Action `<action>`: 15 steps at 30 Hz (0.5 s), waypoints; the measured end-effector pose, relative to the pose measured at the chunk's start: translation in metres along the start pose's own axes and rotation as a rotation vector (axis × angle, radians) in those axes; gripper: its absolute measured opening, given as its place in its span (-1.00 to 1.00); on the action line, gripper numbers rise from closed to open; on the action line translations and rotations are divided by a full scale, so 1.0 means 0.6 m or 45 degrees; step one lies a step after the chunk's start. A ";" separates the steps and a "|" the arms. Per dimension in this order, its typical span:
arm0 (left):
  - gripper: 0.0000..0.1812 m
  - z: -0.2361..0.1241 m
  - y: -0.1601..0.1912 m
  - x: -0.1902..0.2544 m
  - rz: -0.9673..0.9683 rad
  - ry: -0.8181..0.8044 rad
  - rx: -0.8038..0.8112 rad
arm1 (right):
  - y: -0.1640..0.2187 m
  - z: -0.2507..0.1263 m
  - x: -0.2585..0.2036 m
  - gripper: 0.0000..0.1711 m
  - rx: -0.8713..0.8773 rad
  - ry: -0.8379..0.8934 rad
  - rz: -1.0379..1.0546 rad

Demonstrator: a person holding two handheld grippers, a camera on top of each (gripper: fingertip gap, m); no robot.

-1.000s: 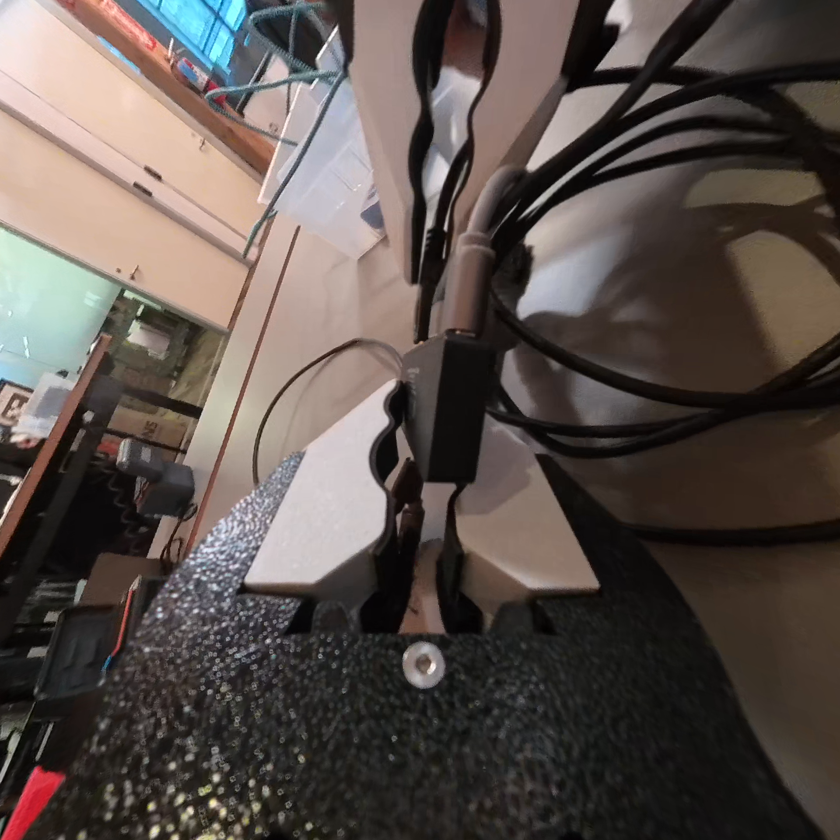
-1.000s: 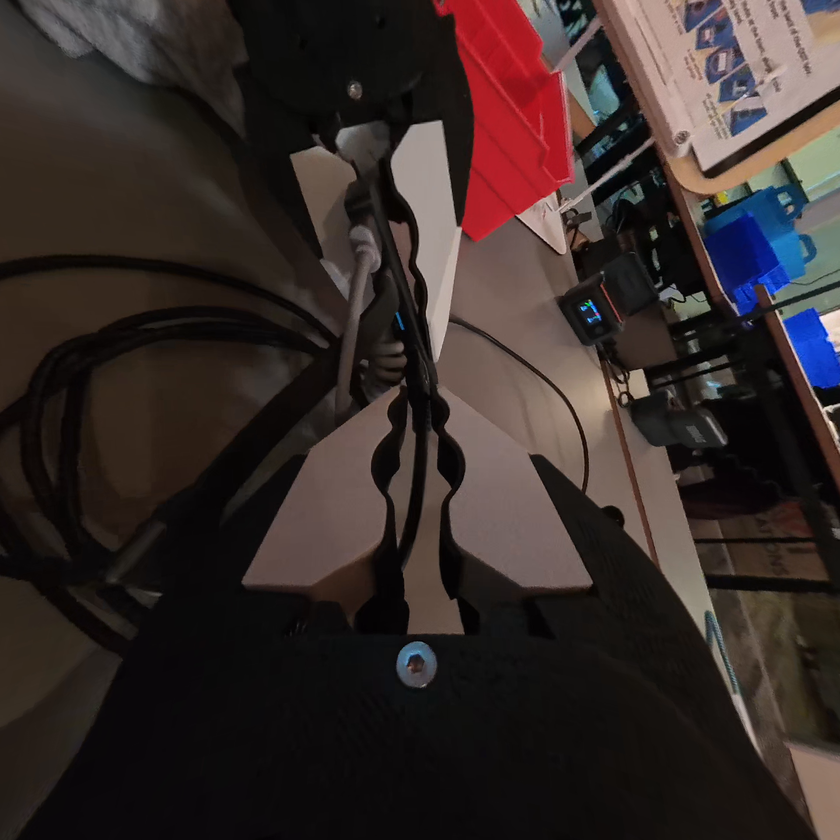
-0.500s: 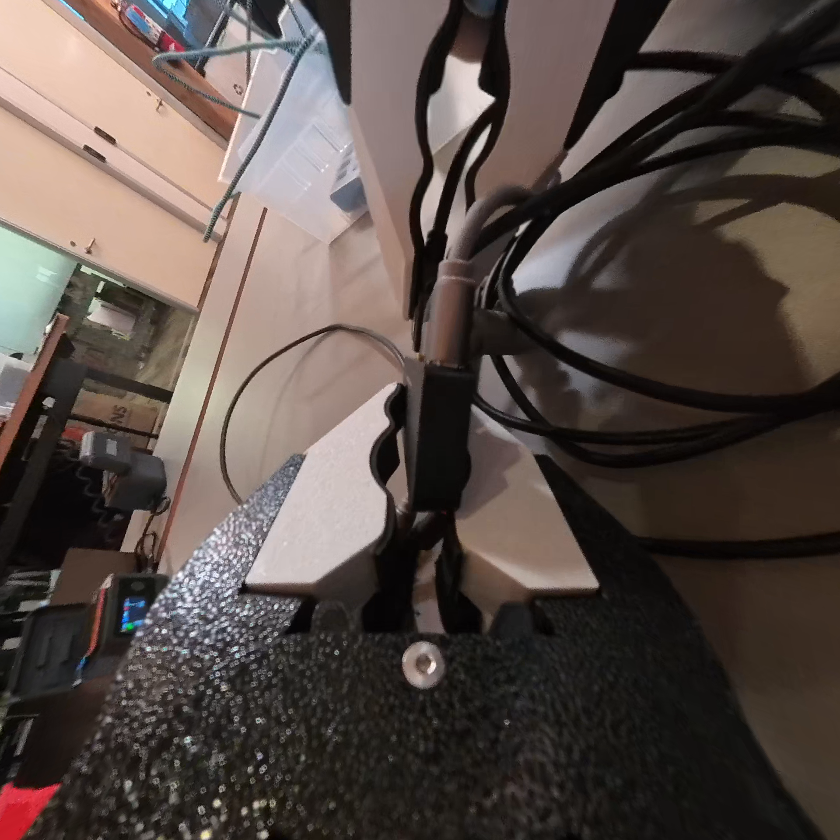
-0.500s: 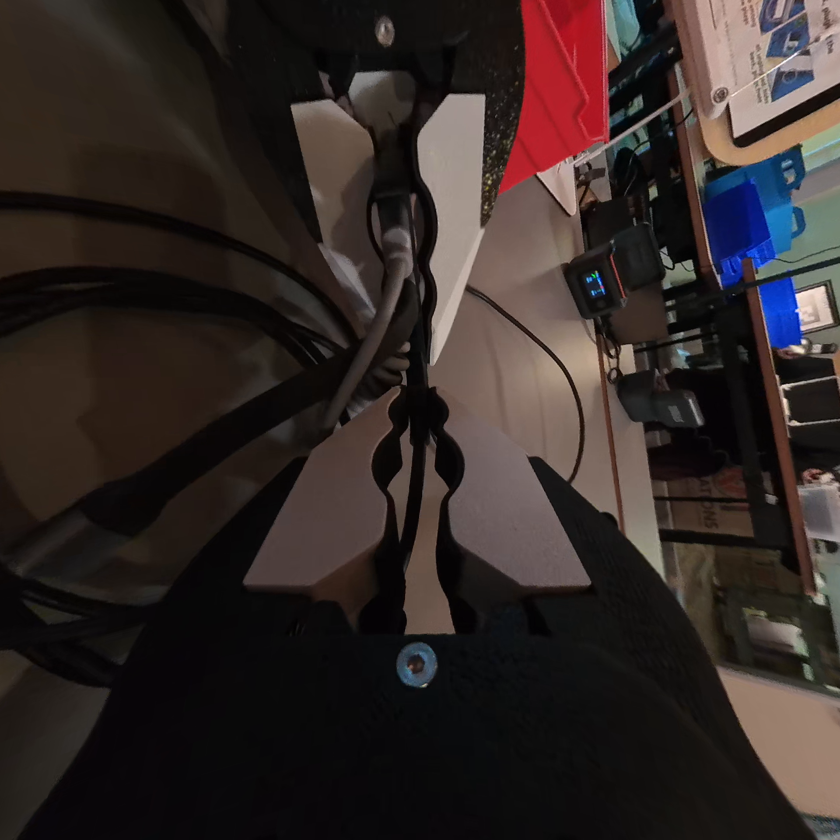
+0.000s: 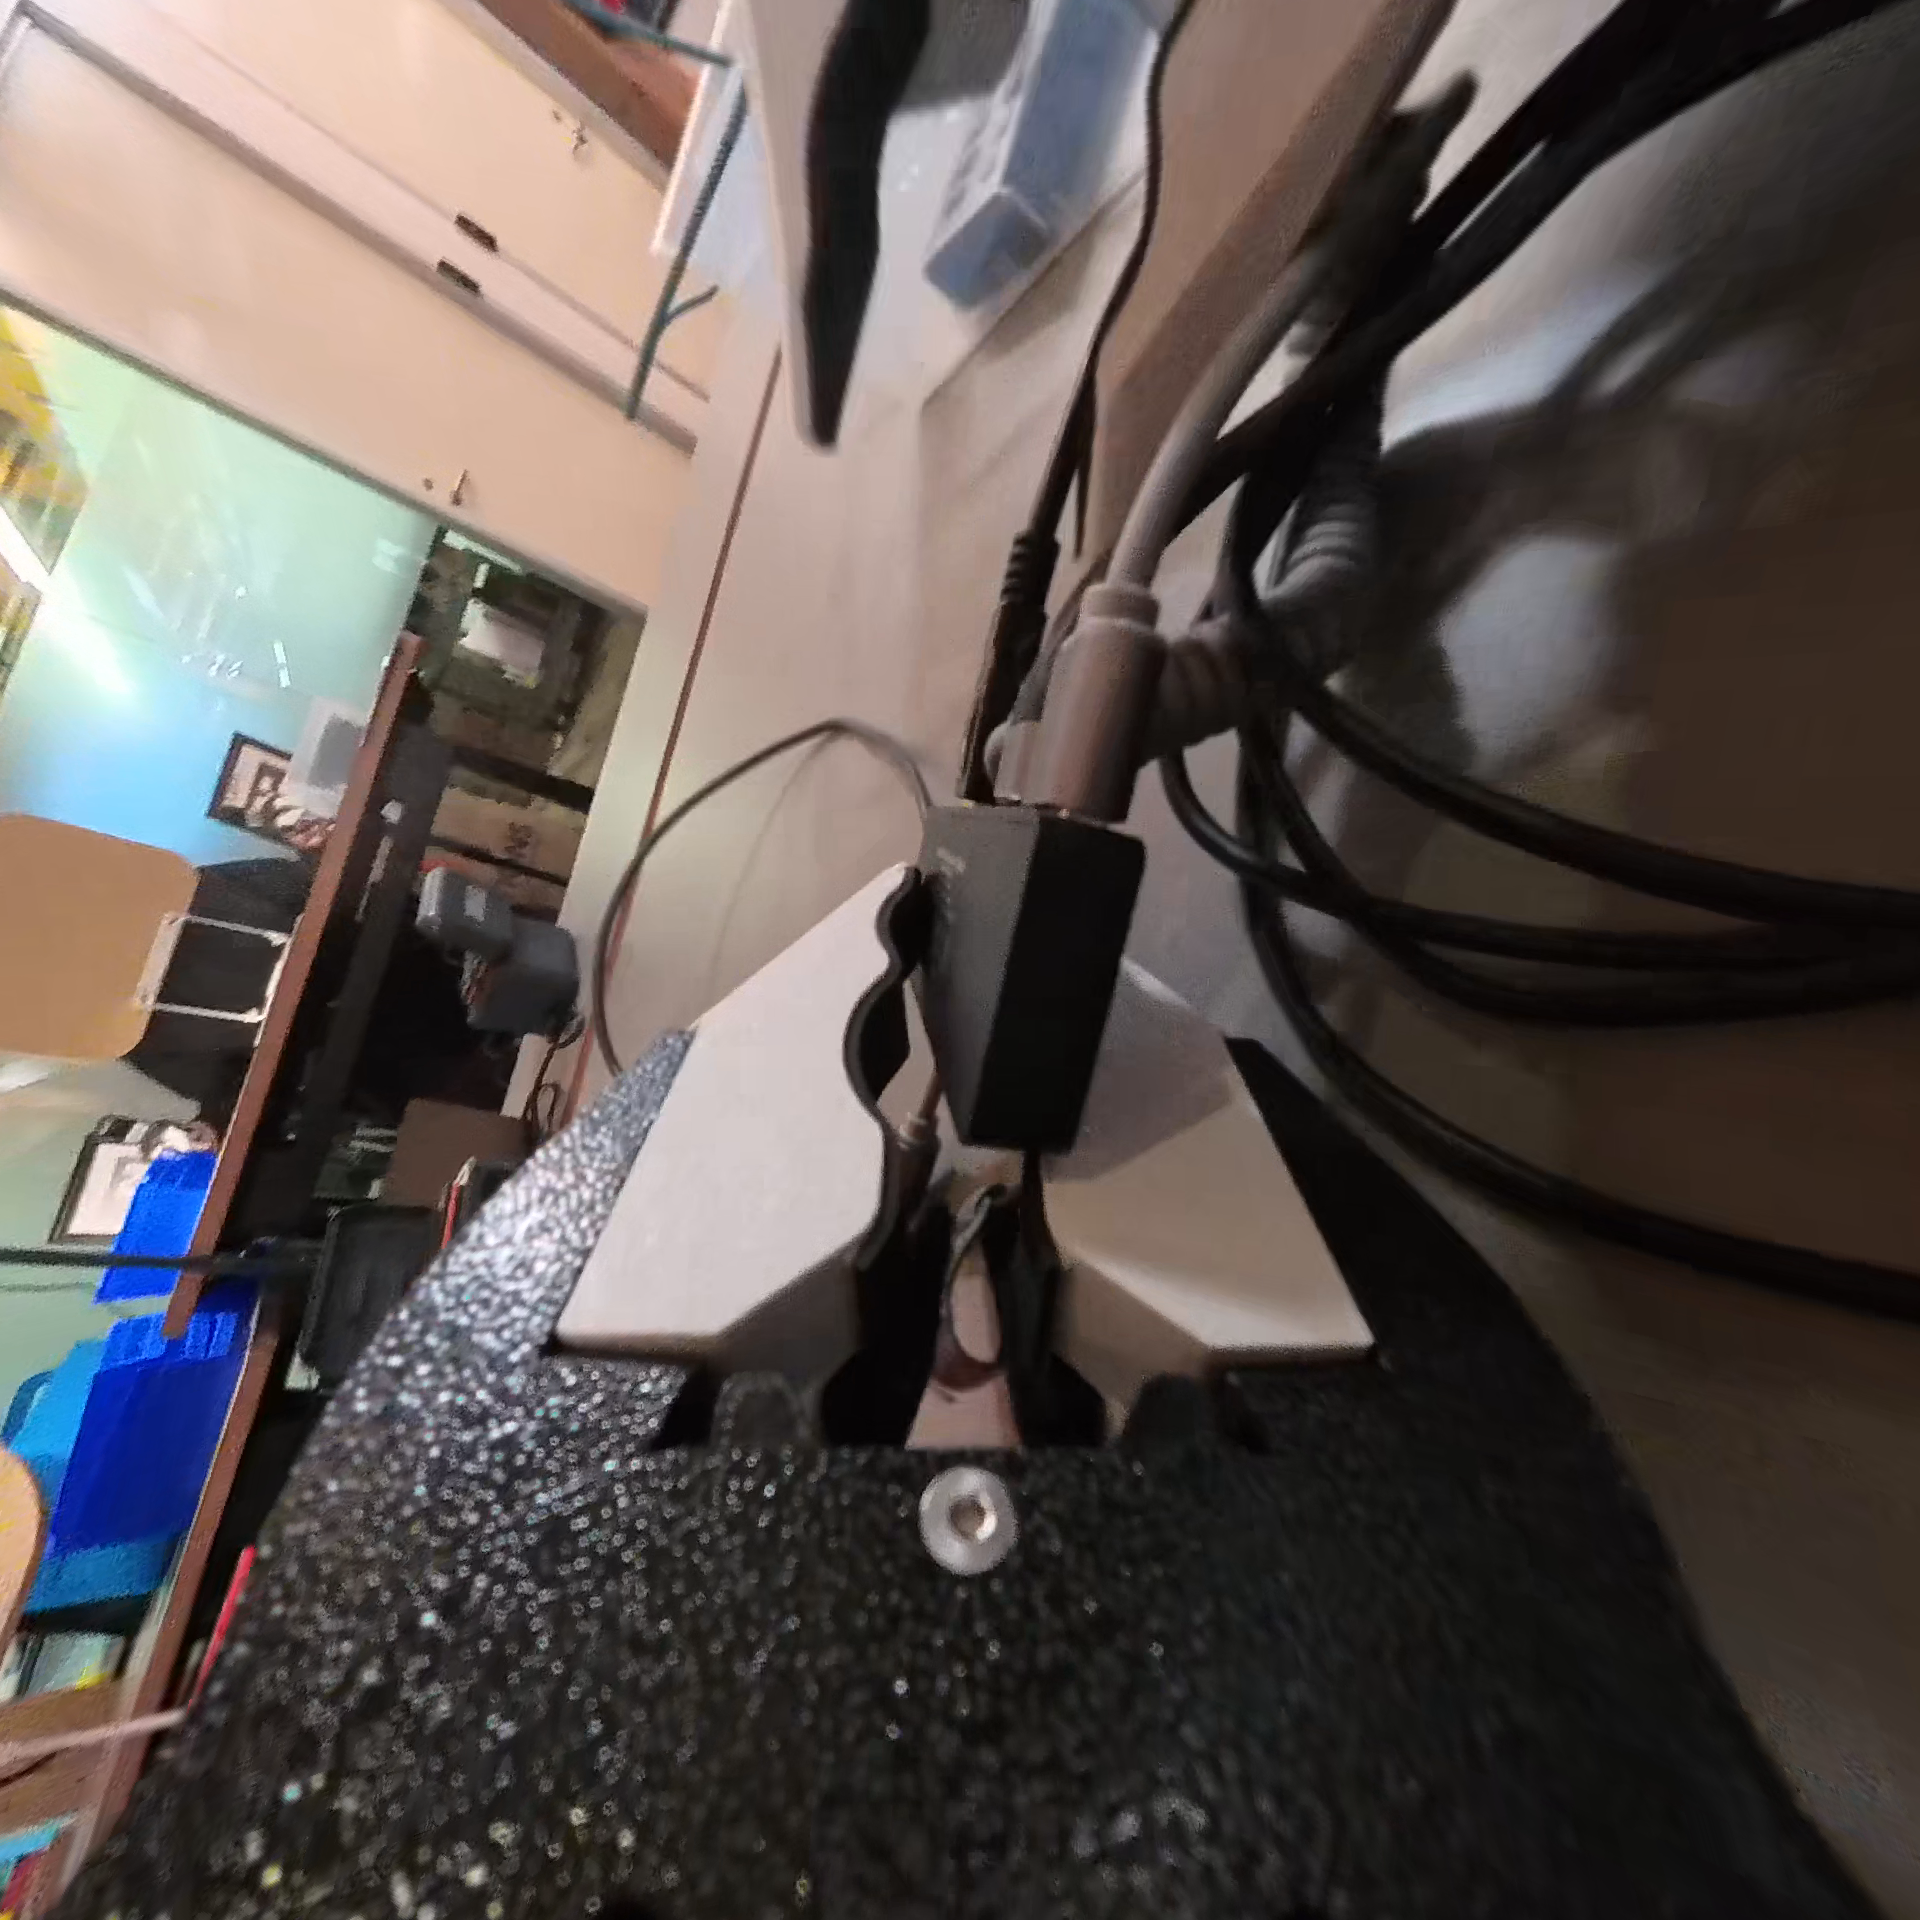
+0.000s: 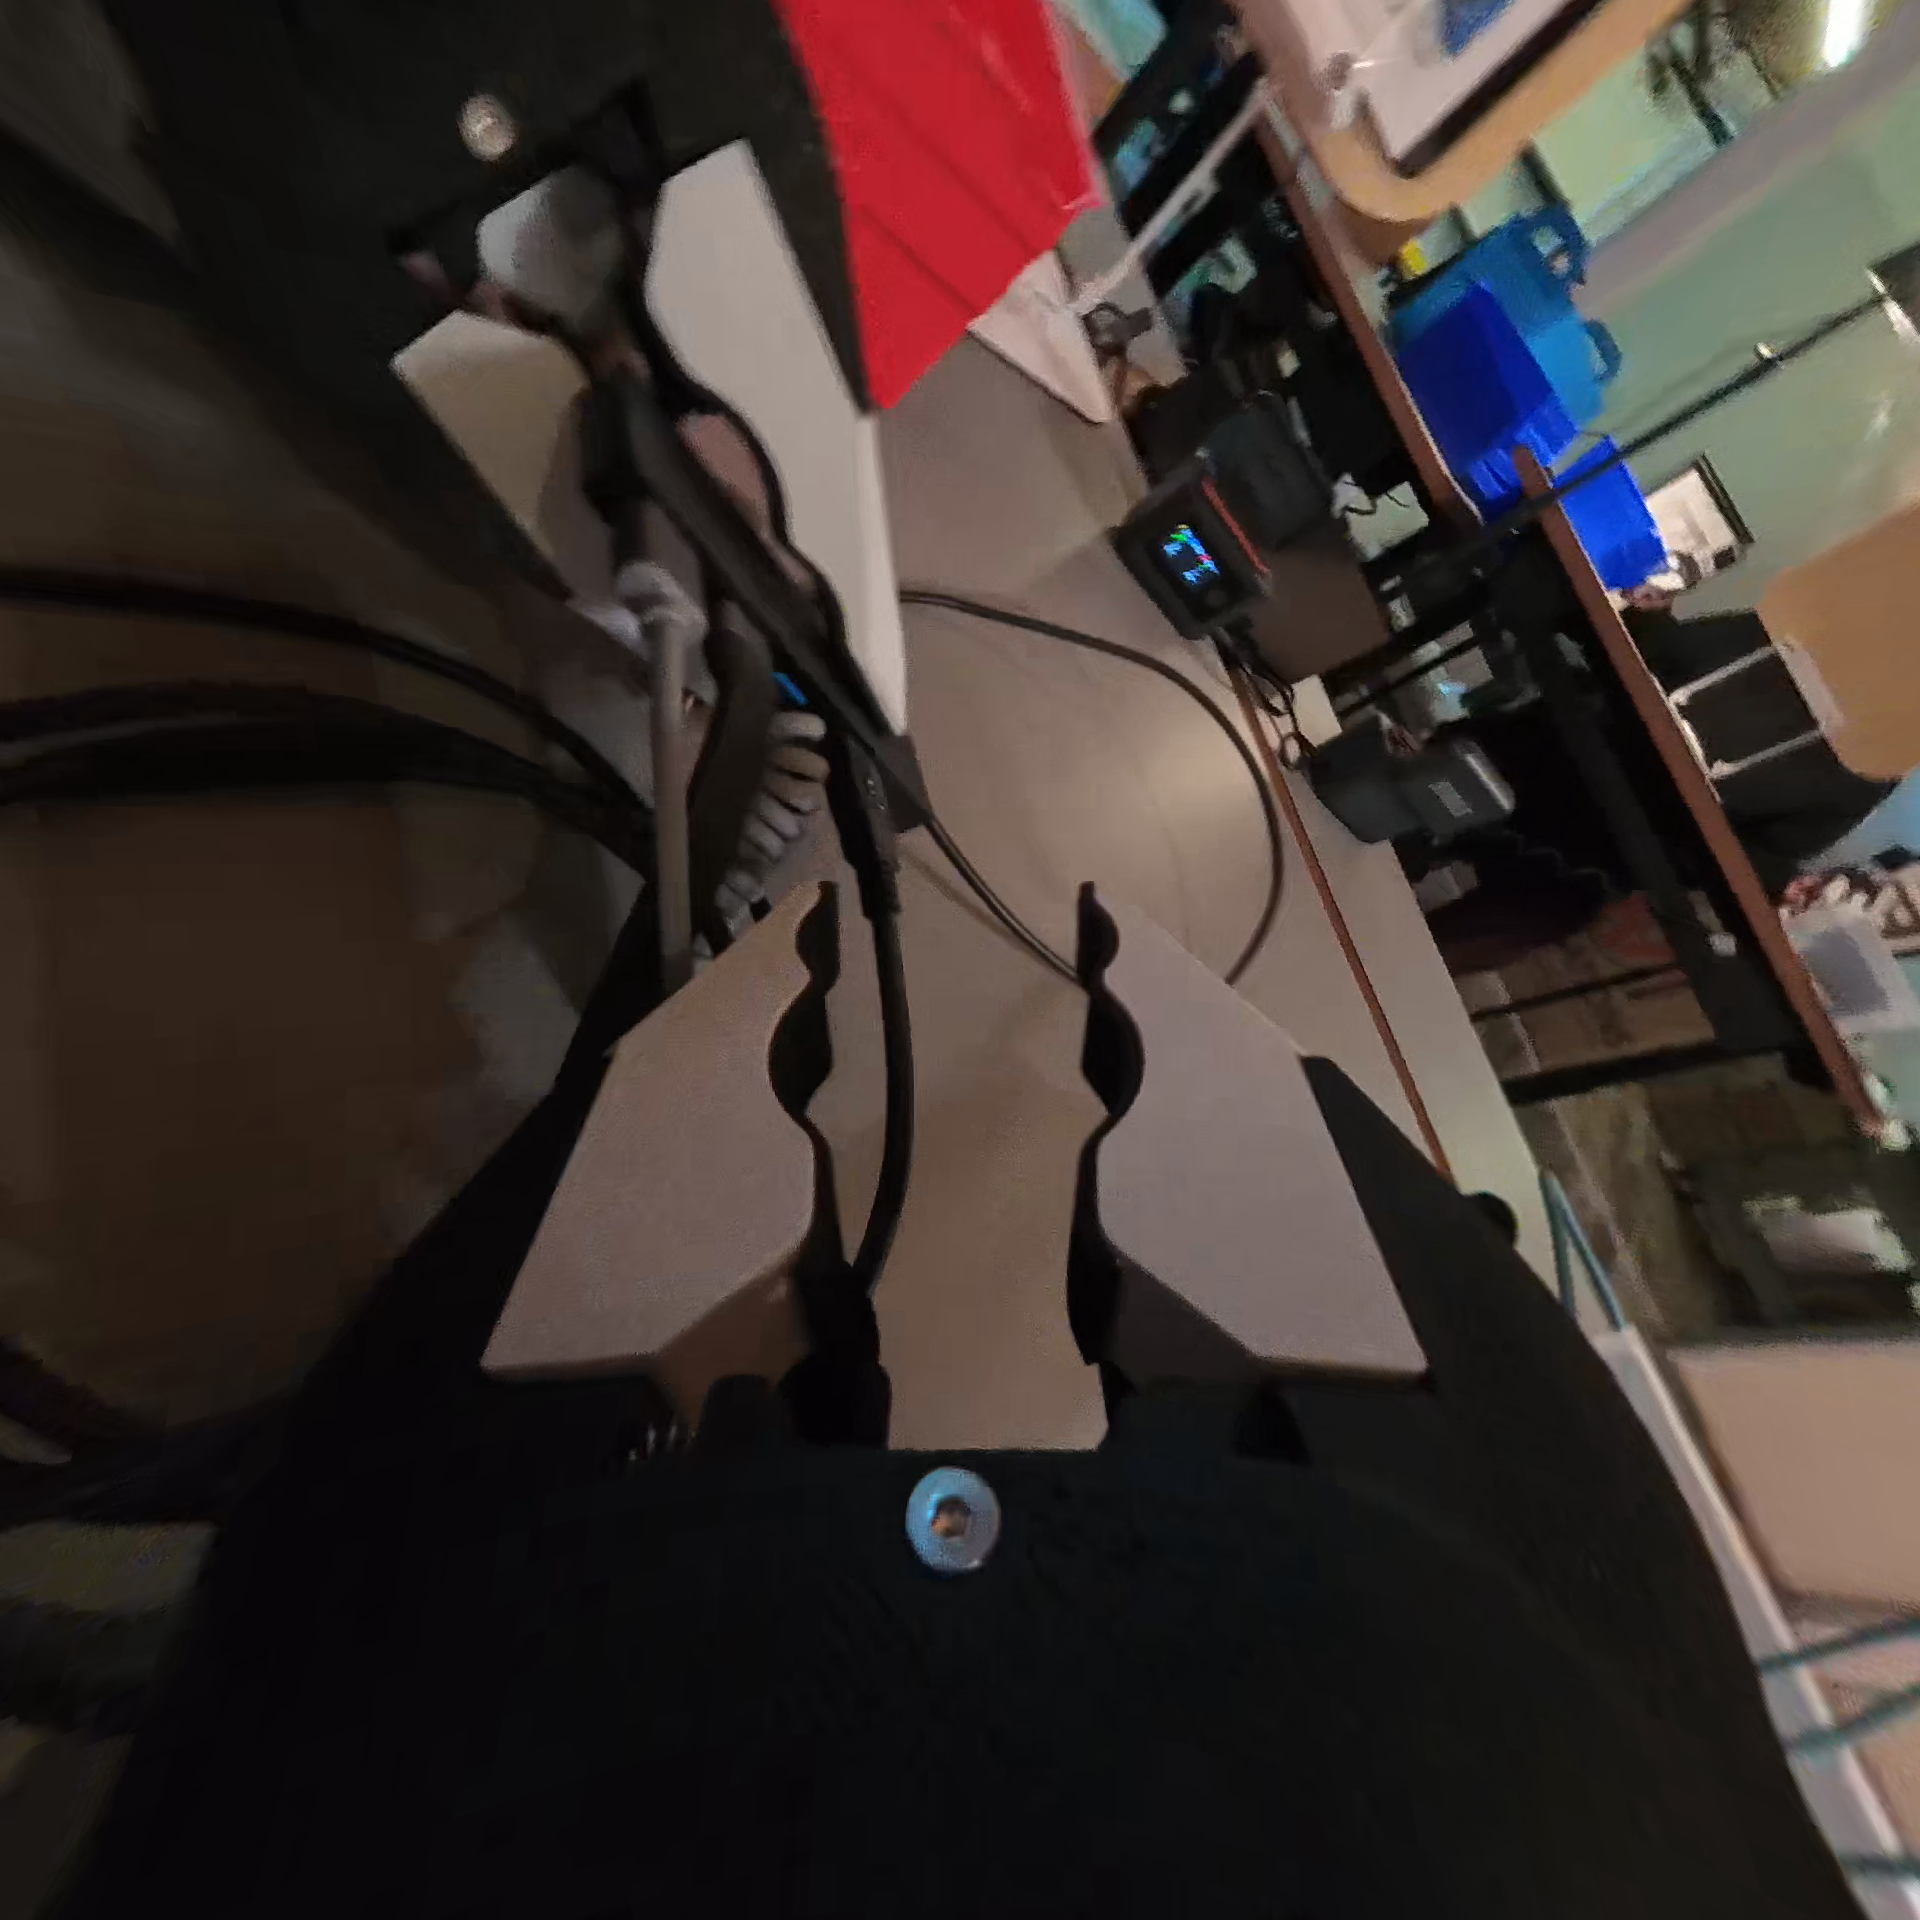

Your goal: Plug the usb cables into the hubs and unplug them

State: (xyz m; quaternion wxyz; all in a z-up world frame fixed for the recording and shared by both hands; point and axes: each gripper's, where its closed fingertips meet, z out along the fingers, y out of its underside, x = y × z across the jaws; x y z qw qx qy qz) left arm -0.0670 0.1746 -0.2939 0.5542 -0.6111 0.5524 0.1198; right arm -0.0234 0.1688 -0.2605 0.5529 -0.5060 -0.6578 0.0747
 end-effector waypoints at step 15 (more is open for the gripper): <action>-0.86 -0.011 -0.001 0.017 -0.602 0.413 0.062 | -0.011 -0.020 -0.070 0.59 0.023 -0.335 -0.026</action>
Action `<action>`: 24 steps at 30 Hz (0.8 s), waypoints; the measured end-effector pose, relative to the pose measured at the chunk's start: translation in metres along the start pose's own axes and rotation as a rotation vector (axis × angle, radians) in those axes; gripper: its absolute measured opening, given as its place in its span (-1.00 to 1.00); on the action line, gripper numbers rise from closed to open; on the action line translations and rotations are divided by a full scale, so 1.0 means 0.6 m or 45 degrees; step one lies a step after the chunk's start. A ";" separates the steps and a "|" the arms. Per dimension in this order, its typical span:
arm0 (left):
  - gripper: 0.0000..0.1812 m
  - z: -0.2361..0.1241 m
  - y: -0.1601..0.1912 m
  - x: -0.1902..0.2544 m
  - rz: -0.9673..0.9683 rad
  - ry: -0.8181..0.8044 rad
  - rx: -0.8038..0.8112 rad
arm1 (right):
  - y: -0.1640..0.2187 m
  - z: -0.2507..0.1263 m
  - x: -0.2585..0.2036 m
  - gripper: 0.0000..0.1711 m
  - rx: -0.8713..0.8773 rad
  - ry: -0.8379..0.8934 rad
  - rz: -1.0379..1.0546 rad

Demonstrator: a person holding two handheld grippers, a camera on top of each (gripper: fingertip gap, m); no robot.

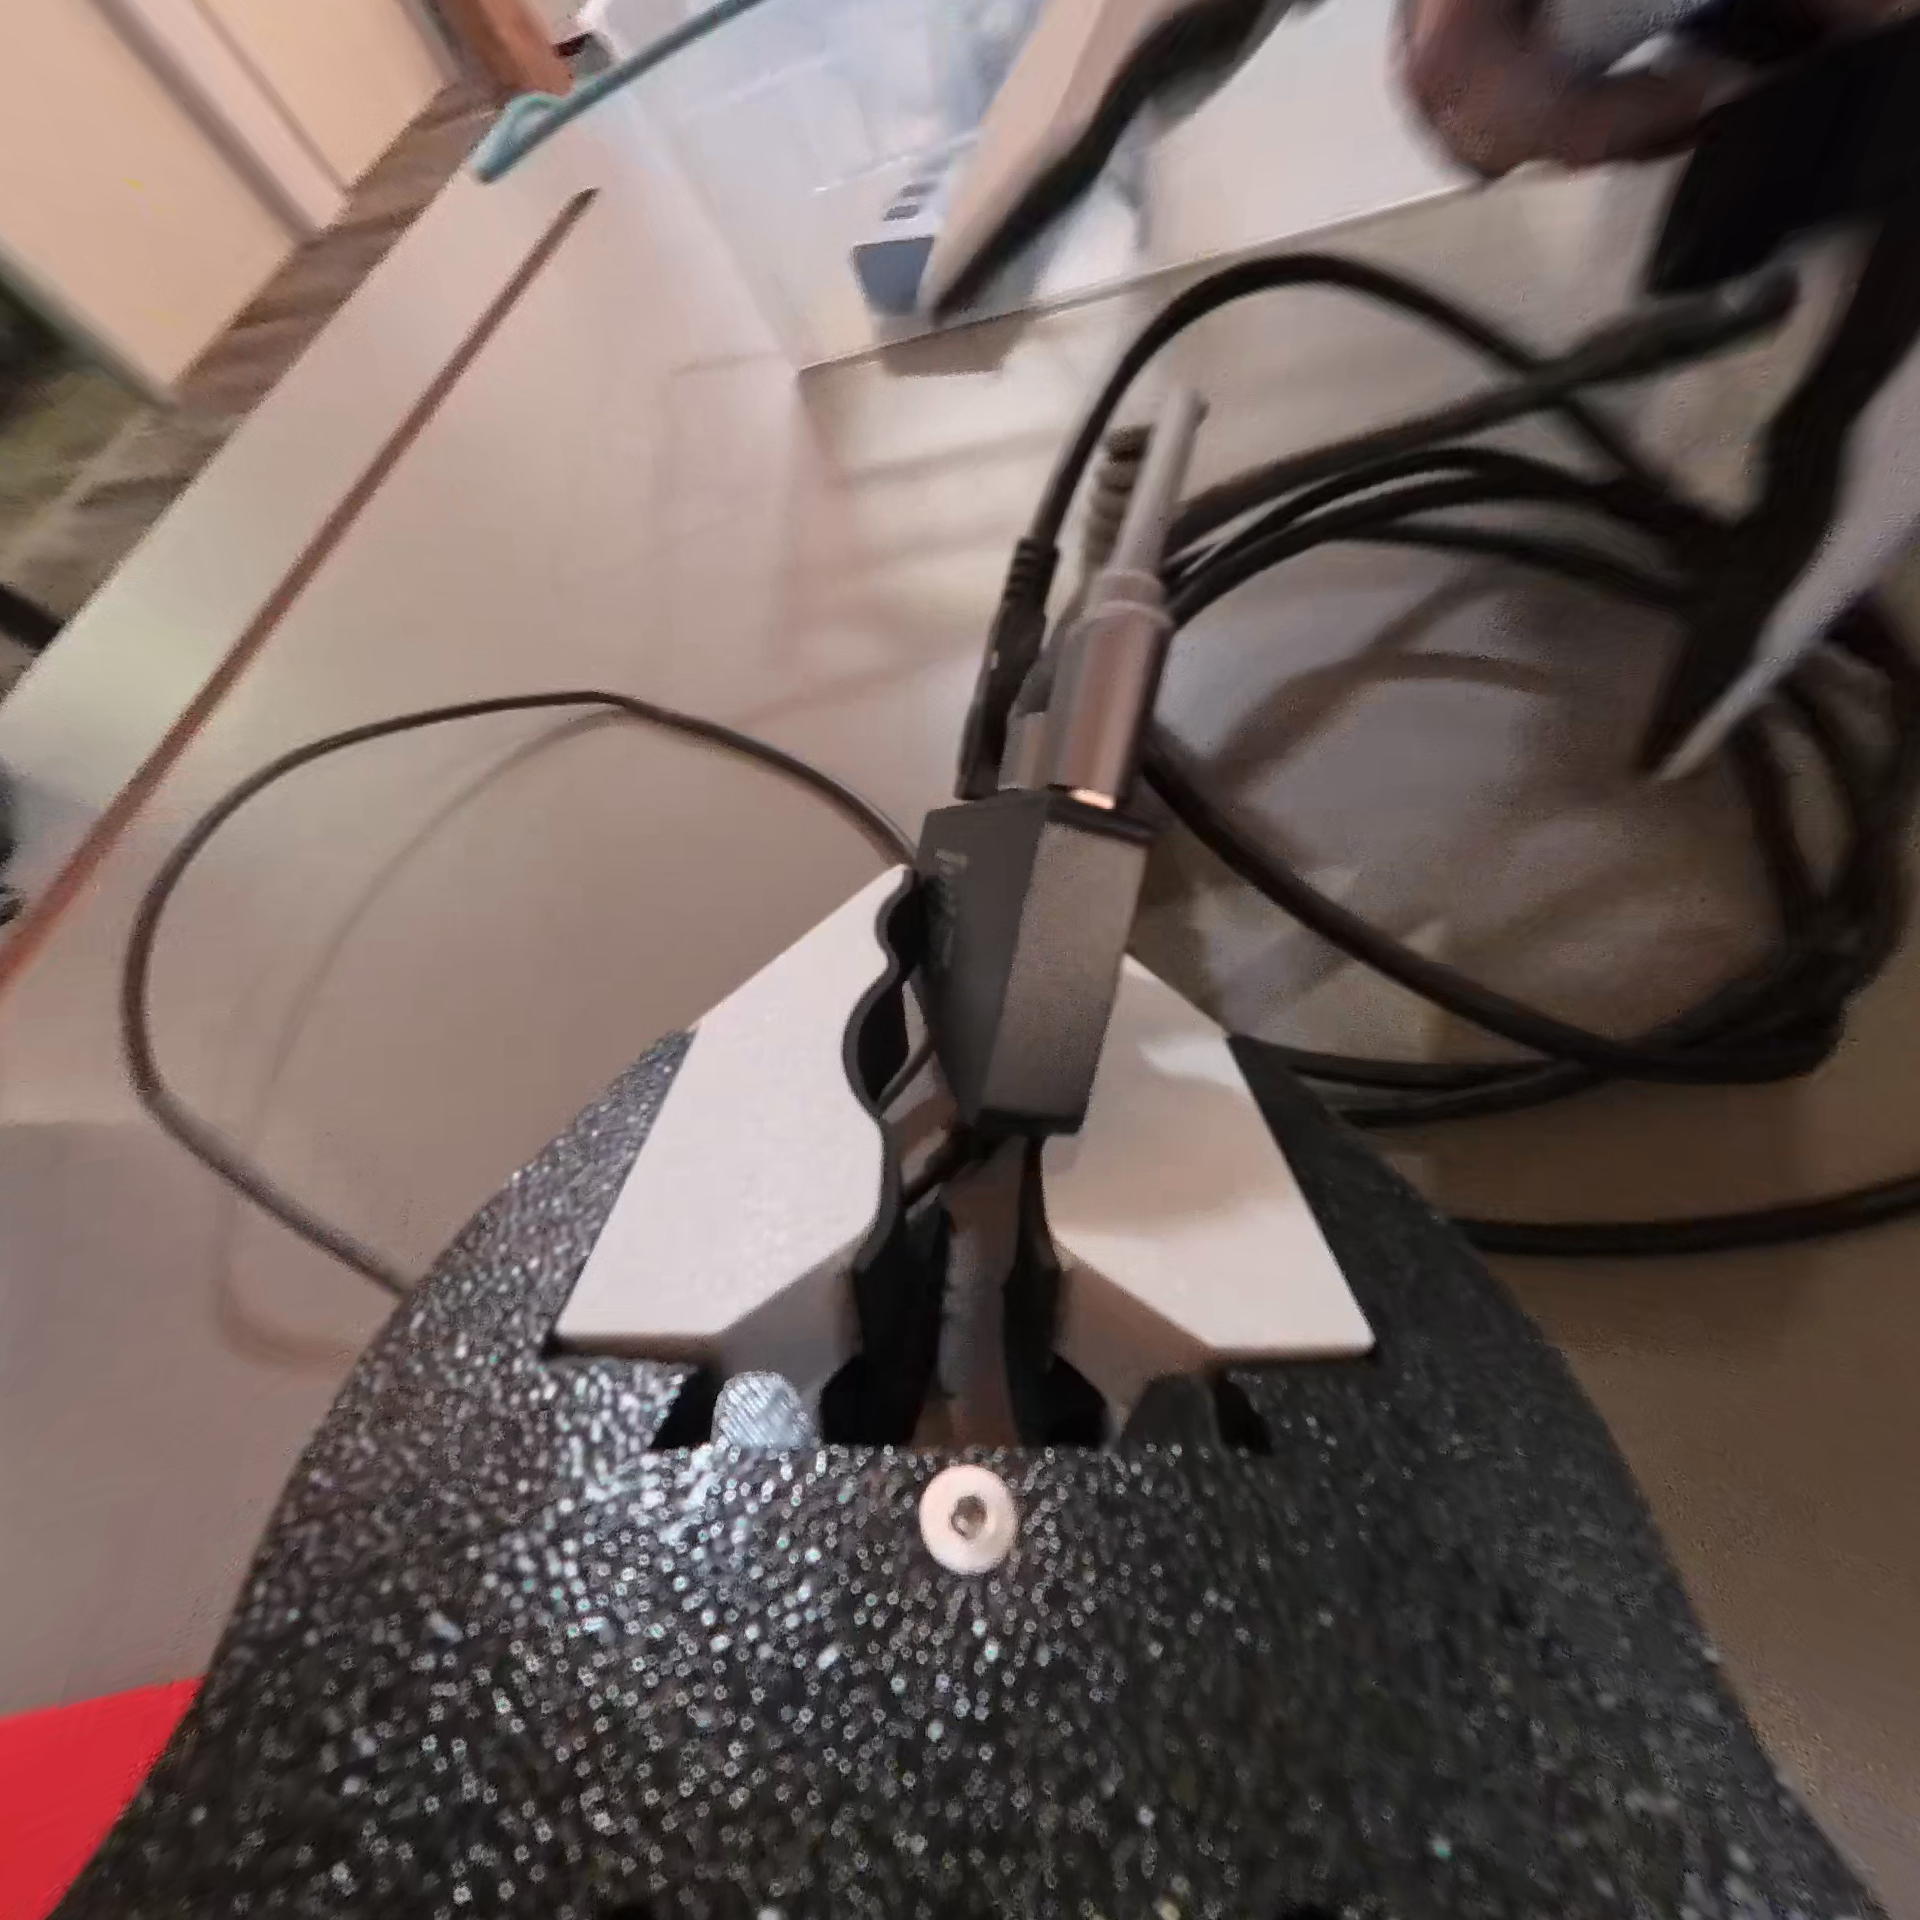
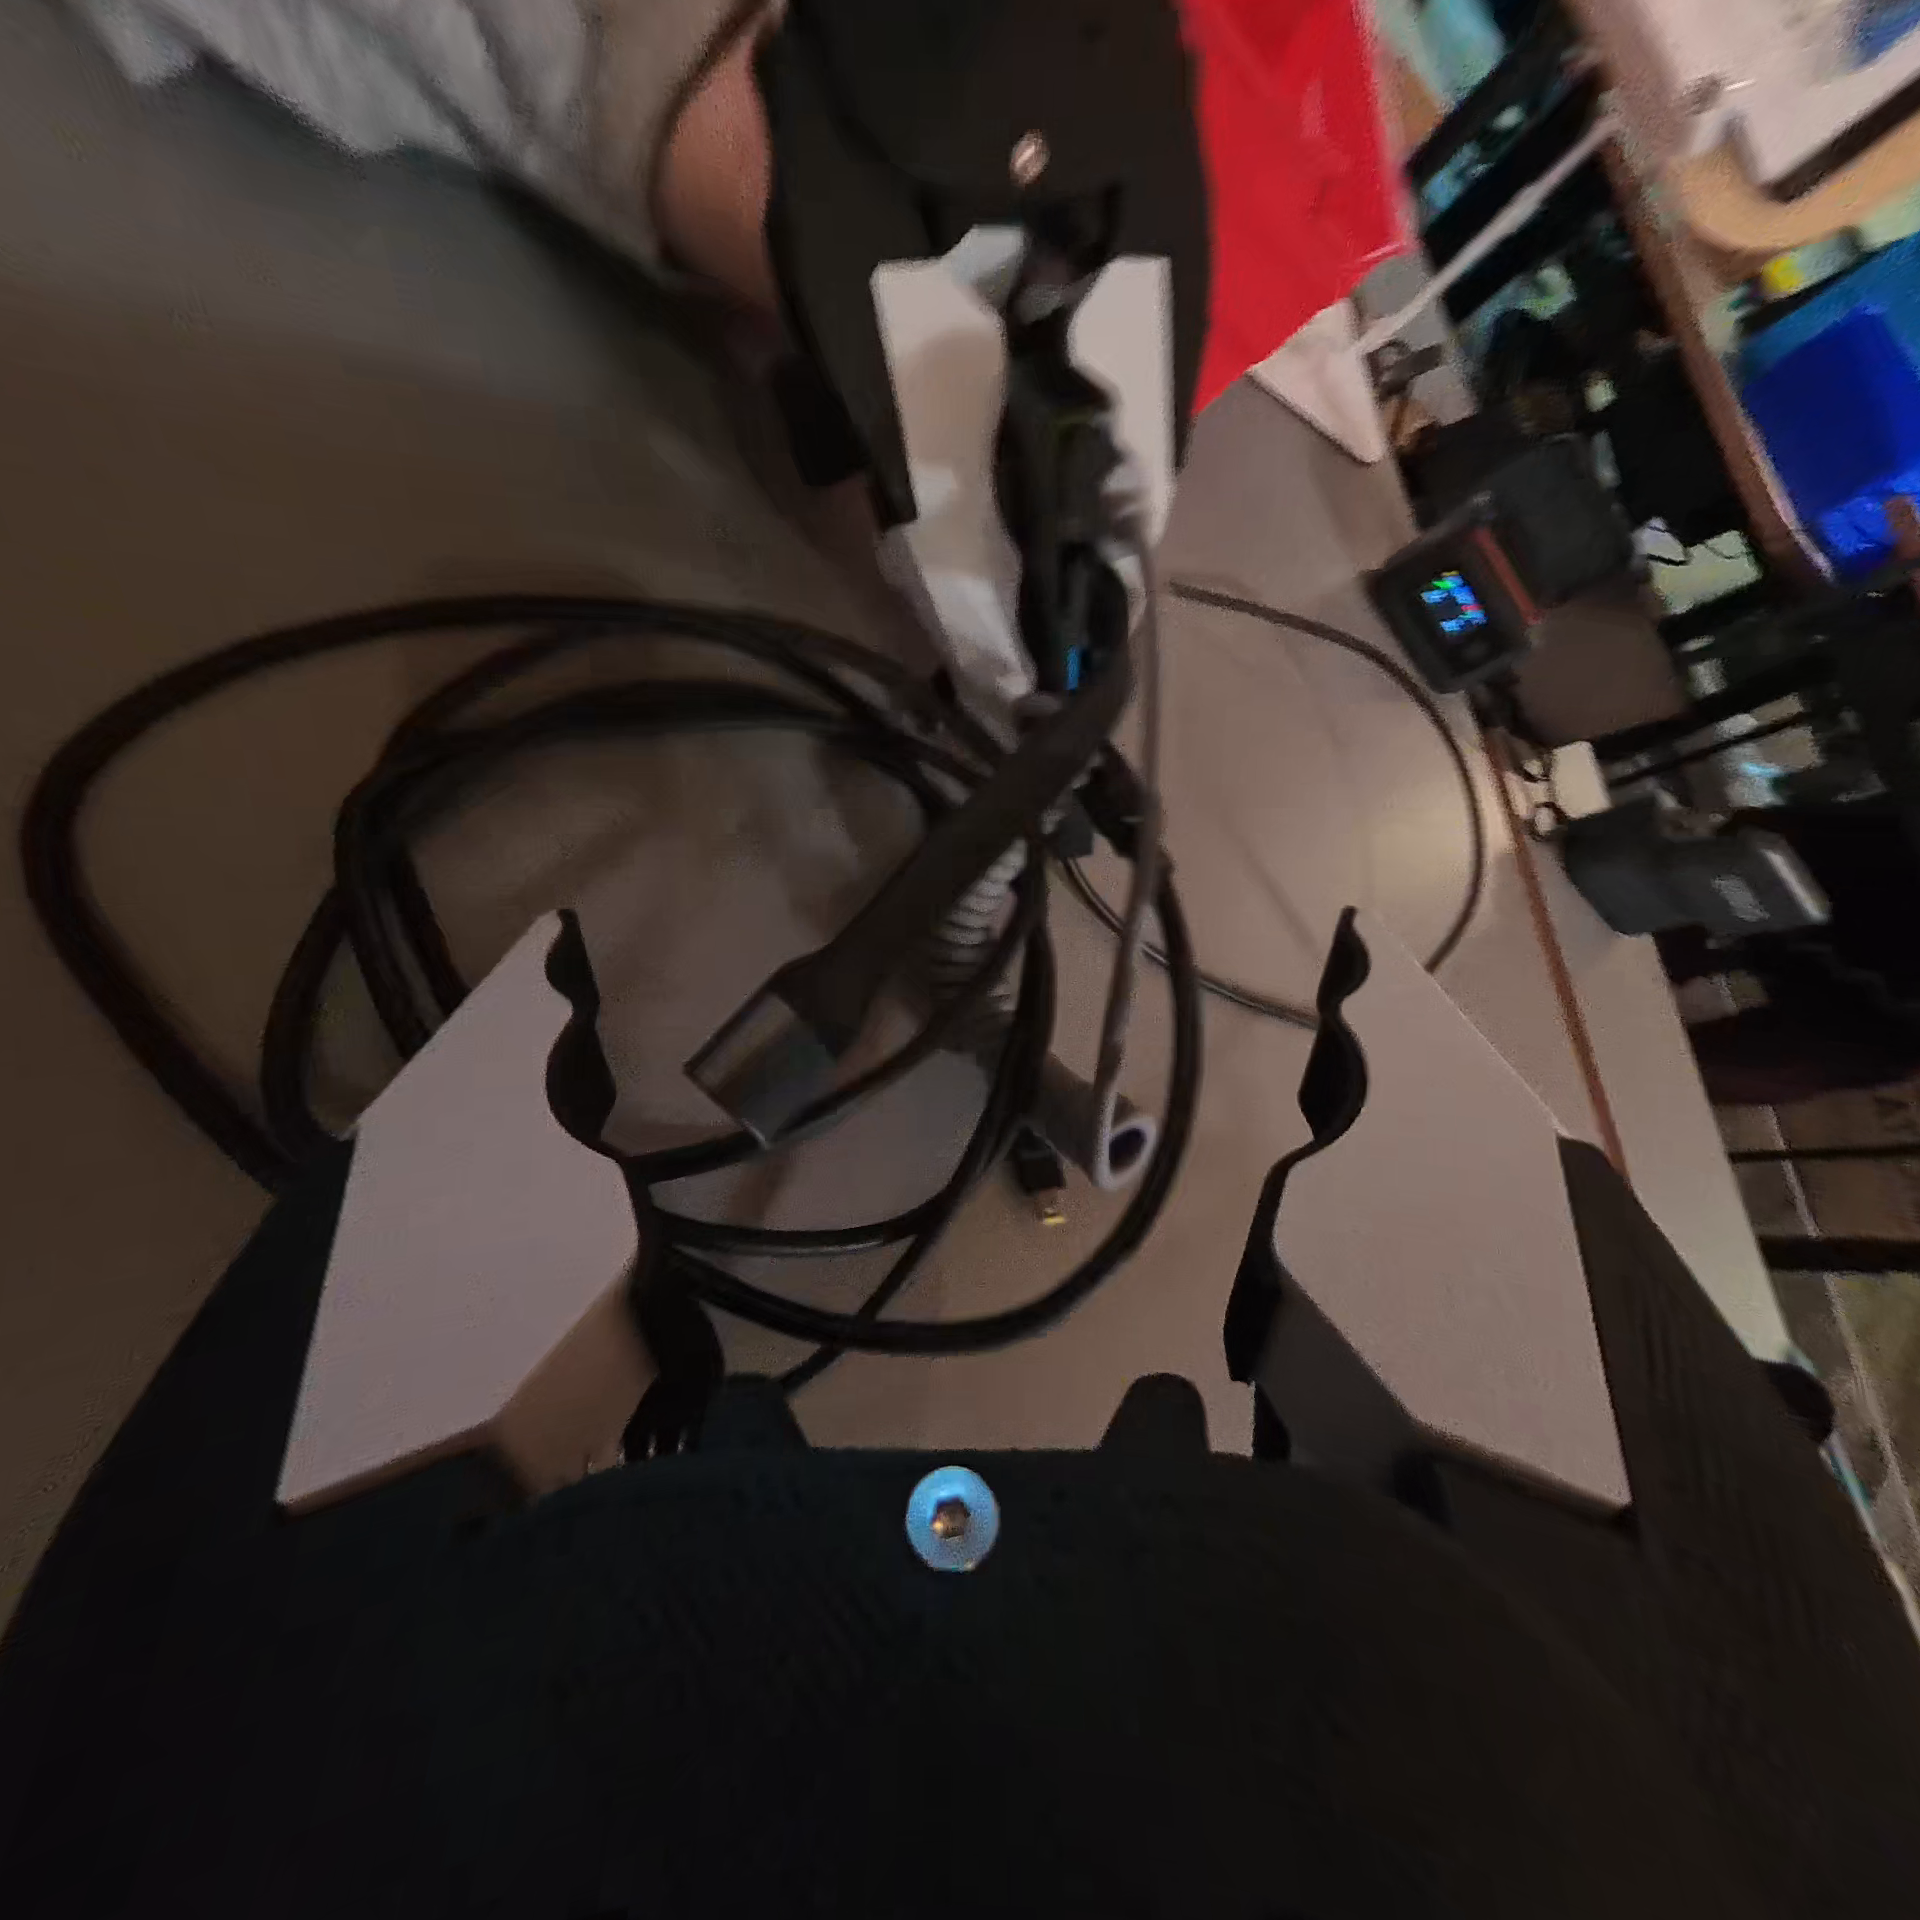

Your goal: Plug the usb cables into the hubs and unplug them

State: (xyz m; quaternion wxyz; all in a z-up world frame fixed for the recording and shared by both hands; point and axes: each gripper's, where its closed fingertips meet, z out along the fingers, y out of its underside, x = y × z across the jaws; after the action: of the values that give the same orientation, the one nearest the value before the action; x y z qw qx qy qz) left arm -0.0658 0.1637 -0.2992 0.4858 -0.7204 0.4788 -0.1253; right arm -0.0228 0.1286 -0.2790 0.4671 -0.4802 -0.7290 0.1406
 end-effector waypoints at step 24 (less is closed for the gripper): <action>-0.34 -0.175 -0.140 -0.061 0.112 -0.372 0.864 | -0.095 -0.138 0.130 -0.82 0.090 0.290 0.120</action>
State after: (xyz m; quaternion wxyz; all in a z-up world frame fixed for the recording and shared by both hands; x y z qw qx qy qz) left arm -0.1043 0.1383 -0.1679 0.7651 -0.5075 0.3662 -0.1516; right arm 0.0045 0.1446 -0.1558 0.5565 -0.5099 -0.6424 0.1325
